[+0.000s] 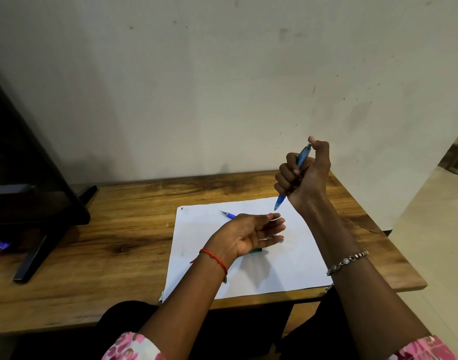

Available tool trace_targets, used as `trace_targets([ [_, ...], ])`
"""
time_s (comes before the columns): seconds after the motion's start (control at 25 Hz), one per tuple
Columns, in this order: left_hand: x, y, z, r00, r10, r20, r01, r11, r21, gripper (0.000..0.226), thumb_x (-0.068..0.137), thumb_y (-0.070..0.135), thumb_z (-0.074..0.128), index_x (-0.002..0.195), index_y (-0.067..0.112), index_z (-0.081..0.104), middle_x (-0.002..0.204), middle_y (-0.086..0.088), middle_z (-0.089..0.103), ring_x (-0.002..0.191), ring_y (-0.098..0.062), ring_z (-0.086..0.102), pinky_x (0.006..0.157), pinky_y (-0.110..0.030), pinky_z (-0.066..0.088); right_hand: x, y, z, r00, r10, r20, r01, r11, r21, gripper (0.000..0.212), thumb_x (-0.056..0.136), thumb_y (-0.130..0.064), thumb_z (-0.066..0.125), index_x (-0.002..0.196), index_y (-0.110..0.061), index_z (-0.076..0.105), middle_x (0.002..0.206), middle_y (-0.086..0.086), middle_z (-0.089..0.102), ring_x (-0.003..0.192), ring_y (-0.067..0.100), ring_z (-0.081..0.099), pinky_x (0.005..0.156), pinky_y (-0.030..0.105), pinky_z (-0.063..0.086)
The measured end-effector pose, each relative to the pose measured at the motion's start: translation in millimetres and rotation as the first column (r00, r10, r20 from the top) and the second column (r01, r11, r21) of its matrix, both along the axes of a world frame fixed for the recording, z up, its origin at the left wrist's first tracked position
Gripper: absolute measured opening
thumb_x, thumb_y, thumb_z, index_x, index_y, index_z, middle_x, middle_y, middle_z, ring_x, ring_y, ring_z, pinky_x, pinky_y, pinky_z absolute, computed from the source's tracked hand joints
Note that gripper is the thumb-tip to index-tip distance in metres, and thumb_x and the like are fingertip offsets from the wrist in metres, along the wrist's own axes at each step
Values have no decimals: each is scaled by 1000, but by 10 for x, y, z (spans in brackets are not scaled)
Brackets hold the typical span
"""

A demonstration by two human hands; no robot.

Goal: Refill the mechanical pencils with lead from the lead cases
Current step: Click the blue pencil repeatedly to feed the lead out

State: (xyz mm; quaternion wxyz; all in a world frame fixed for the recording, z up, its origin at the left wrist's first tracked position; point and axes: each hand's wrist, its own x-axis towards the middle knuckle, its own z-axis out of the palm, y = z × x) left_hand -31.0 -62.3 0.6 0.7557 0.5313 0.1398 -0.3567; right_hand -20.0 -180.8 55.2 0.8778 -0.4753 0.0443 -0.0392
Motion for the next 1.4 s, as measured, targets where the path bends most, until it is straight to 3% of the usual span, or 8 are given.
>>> trace_targets([
  [0.2, 14, 13, -17, 1000, 12, 9, -11, 999, -44, 17, 93, 11, 51, 87, 1, 63, 67, -9, 72, 74, -20, 66, 58, -32, 58, -7, -24, 2, 1000, -15, -6, 15, 1000, -13, 66, 89, -58, 29, 38, -16, 29, 34, -6, 21, 33, 8, 17, 41, 16, 17],
  [0.48, 13, 12, -20, 1000, 13, 23, -12, 999, -31, 14, 91, 12, 54, 87, 2, 64, 79, -9, 69, 76, -19, 66, 60, -32, 58, -15, -25, 16, 1000, -26, -9, 26, 1000, -6, 66, 89, -57, 28, 38, -16, 30, 34, -6, 22, 32, 8, 17, 41, 16, 17],
  [0.72, 30, 14, -35, 999, 14, 30, -12, 999, -39, 13, 90, 11, 56, 86, 2, 65, 73, -9, 71, 69, -18, 68, 62, -33, 58, -10, -32, 26, 1000, -12, -8, 12, 1000, -8, 65, 89, -54, 28, 38, -16, 30, 33, -6, 21, 31, 8, 17, 40, 14, 18],
  [0.92, 23, 15, -40, 999, 7, 47, -5, 999, -48, 13, 89, 11, 56, 85, 1, 65, 71, -8, 71, 61, -17, 70, 59, -32, 59, -29, -36, 12, 1000, 10, -1, -10, 1000, -20, 68, 89, -64, 27, 40, -16, 29, 35, -6, 22, 33, 8, 17, 40, 16, 18],
  [1.4, 1, 18, -32, 999, 12, 46, -10, 999, -38, 13, 90, 10, 56, 84, 2, 65, 72, -9, 70, 64, -17, 69, 60, -32, 58, -25, -32, 15, 1000, -9, -23, 8, 999, -42, 64, 89, -59, 29, 42, -15, 29, 35, -5, 22, 34, 8, 17, 41, 16, 17],
])
